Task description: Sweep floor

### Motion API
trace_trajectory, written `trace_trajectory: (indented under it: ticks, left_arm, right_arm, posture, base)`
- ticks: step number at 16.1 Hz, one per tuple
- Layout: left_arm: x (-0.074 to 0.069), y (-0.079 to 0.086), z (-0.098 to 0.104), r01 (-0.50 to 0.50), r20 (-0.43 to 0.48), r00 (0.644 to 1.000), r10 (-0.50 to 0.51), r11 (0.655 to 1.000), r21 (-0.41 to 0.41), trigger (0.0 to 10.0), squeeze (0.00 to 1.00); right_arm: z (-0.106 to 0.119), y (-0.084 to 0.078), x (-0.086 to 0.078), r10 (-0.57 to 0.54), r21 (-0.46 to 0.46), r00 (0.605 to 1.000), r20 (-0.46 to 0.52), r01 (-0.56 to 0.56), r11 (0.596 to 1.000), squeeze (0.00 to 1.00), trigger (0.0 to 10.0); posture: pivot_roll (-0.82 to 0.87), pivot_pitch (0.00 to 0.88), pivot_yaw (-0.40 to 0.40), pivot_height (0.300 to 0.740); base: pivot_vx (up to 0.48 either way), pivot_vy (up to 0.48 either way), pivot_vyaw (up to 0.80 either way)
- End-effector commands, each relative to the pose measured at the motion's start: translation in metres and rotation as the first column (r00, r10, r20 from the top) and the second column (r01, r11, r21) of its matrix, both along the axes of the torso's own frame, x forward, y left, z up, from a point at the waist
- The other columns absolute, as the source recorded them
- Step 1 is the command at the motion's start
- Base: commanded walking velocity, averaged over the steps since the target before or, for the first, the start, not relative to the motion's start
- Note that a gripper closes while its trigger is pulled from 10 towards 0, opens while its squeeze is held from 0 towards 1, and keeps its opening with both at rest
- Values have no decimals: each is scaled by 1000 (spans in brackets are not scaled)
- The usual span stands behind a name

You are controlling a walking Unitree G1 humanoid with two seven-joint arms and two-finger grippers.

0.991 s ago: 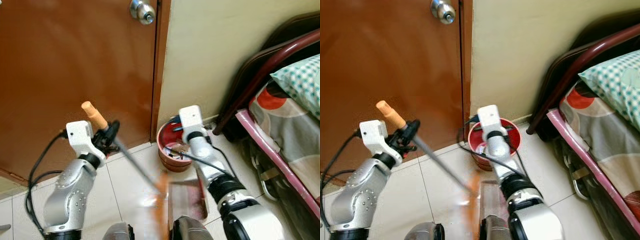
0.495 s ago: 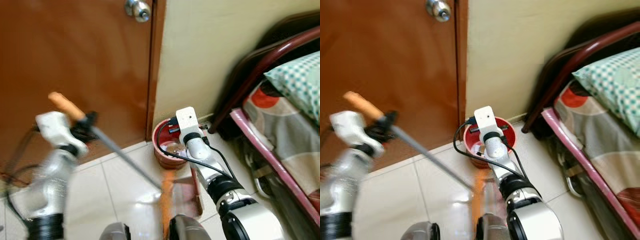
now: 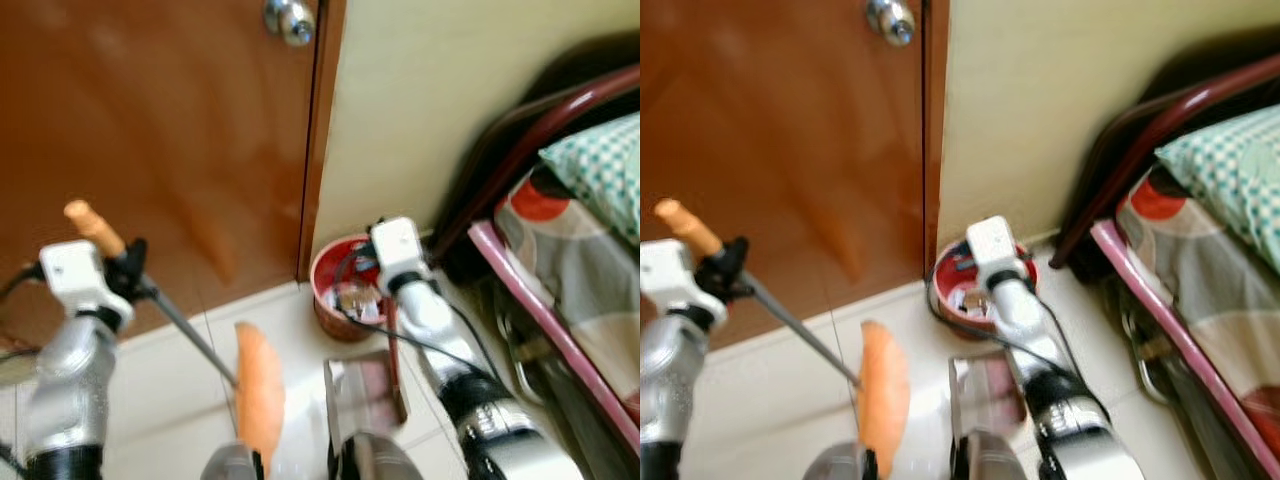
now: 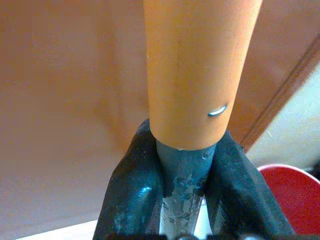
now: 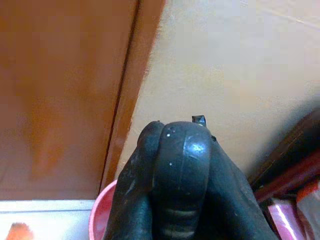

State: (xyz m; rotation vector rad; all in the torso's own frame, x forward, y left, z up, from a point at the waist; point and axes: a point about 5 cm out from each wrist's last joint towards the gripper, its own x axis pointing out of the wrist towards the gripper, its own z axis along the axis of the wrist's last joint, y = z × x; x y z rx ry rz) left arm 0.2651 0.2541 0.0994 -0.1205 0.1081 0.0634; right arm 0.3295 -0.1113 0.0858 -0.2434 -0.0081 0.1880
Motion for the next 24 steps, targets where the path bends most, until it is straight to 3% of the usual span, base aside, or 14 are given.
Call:
trace_trajectory:
  ticks: [1,8,15,18,22,24]
  left_arm:
    - [-7,-11,-18,41,-75,996,-42,999,-11,10000,0]
    - [-8,-32,-27,108,-67,992,-108,994,-3,10000,0]
    - [-6,-38,-26,138,-56,989,-138,990,3,10000,0]
    - [-5,-38,-26,140,-57,989,-139,990,8,10000,0]
    - [11,-61,10,190,52,982,-184,971,-146,10000,0]
    - [13,-65,16,204,76,978,-193,961,-184,10000,0]
  right_arm:
    - [9,-9,-1,-6,47,999,41,4,999,0,10000]
    - [17,-7,-13,63,108,995,71,-70,992,0,10000]
    - [12,4,-17,145,47,988,53,-147,988,0,10000]
    - [8,8,-18,155,50,987,39,-157,986,0,10000]
    - [3,19,-19,192,18,981,21,-192,981,0,10000]
    - [2,21,-18,194,17,981,17,-194,981,0,10000]
  posture:
    - [71,129,-70,740]
    - [70,113,-58,740]
    - [73,105,-55,740]
    - [74,104,-57,740]
    - [81,104,-63,740]
    - [79,104,-58,740]
  base:
    - [0,0,0]
    - [0,0,563]
    - [0,0,666]
    - [0,0,0]
    - [0,0,0]
    - [0,0,0]
